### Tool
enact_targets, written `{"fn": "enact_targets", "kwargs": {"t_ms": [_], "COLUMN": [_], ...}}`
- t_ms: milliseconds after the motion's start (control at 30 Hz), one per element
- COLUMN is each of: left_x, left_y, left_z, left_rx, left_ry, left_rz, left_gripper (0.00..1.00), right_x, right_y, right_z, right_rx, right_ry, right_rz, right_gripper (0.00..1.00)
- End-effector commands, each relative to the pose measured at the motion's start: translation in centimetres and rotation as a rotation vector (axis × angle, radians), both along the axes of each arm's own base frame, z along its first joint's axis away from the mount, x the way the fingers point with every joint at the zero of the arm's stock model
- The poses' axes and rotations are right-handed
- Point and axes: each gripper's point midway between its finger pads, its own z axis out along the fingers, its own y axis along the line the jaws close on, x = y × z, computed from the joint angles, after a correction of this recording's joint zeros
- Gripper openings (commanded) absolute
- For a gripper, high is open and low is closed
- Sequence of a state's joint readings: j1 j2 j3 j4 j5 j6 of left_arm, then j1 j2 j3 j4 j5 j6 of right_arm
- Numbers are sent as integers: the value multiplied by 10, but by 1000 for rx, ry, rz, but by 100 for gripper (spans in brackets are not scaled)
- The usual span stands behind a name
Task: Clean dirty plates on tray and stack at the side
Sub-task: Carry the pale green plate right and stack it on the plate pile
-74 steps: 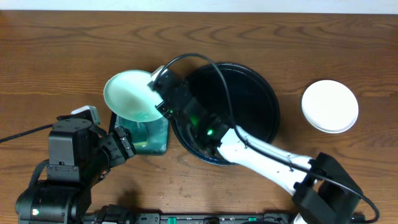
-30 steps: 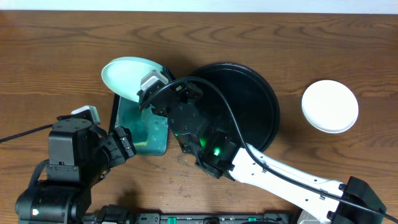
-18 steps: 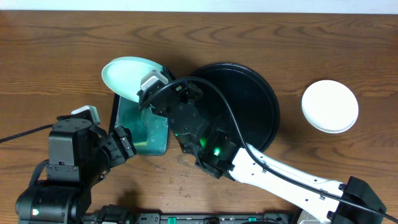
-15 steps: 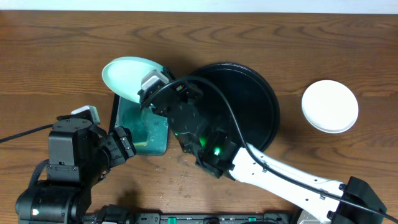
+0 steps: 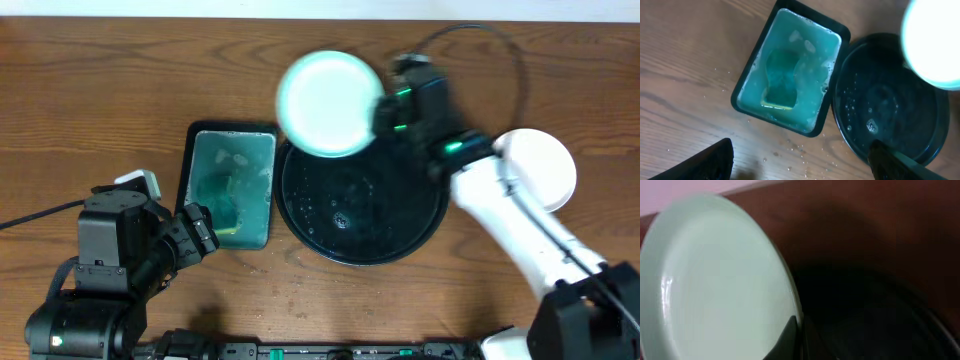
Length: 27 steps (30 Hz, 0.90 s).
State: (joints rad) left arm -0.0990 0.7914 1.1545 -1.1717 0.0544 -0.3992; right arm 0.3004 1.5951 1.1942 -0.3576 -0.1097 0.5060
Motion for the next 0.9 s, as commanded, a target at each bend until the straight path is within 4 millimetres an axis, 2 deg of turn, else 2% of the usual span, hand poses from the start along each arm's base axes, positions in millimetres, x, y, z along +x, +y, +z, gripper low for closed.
{"fn": "enact_targets", "kwargs": {"t_ms": [0,67,133,233,333,433,567,733,767,800,867], "left_x": [0,0,0,0,0,0,0,0,0,0,0], "left_y": [0,0,0,0,0,0,0,0,0,0,0], "left_z": [4,4,4,4,4,4,4,4,4,4,4], "left_rx": [-4,-4,-4,-4,-4,-4,-4,-4,-4,-4,-4], "left_ry": [-7,-7,-7,-7,-7,-7,-7,-7,-7,-7,-7], "left_rz": [0,0,0,0,0,0,0,0,0,0,0], "left_gripper": [86,86,86,86,86,86,87,86,86,86,86], "right_x": [-12,-25,-48,-83,-109,-131,-154,-157,-151,-139,-122], "right_y": [-57,-116,-172,-238,-286,-324,-350,-353,-352,-347,-333], "right_z": [11,-7,-25,-39,-44,-47,-57,-68,-67,-63,-55], "right_rx": [160,78,21,-4,12,35,37,40,41,37,63], "right_ry": [112,195,306,422,467,481,507,502,484,442,381], "right_rz": [-114,-259,-418,-616,-757,-881,-981,-986,-970,-893,-764], "right_gripper": [1,1,1,1,1,1,1,1,8,22,35]}}
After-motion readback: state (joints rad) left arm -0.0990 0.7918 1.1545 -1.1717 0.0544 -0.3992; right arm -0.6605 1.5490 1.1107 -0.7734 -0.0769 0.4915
